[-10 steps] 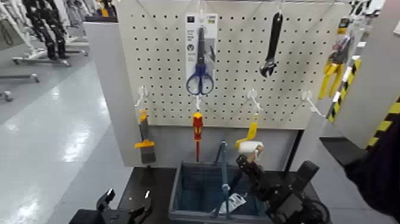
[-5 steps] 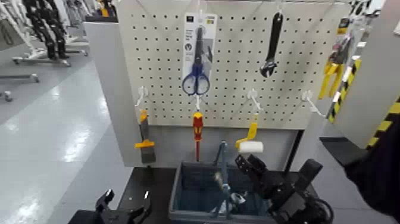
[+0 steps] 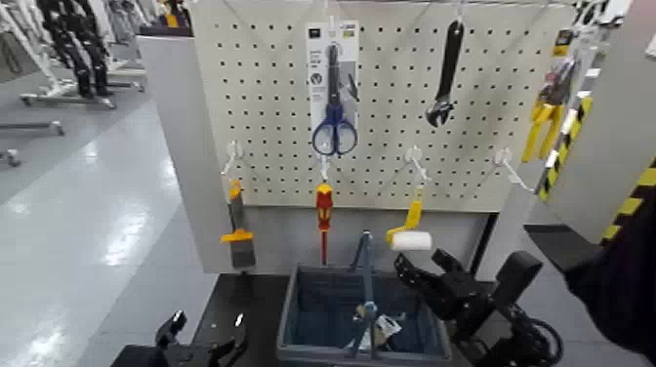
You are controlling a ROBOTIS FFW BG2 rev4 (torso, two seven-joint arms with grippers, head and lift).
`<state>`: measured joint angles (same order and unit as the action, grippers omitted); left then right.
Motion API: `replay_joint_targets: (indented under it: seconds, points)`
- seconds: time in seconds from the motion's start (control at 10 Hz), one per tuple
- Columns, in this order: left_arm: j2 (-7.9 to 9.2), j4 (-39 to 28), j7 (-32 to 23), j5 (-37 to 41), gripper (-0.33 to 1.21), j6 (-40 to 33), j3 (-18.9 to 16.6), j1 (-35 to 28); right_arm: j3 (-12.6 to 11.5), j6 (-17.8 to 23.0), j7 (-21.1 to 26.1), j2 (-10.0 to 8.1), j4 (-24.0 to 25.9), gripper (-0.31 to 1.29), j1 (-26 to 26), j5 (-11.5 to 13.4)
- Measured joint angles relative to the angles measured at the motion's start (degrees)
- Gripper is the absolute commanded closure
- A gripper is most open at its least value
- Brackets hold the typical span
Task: Put the tool with the wooden handle into the crate.
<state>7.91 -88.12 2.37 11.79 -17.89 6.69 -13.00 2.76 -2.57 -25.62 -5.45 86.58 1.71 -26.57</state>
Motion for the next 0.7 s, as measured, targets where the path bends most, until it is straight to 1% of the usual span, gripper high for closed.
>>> replay_joint_targets:
  seconds: [0.2,0.5,0.7]
  points:
    - [0.00,-0.03,0.00,0.07,0.11,-0.04,-0.01,-0.08,-0.44,-0.49,4.32,0.00,3.88,0.14,-2.01,4.06]
    - [0.00,-0.12,0.00,0.15,0.11,-0.04,-0.01,-0.17,-1.18,-1.35,10.88,0.19,9.87,0.14,-6.39,10.73]
    - [0.00,-0.13,0.00,0.23,0.11,-0.04,-0.04,-0.22,-1.61,-1.34,13.77,0.59,12.50,0.14,-9.40,13.72]
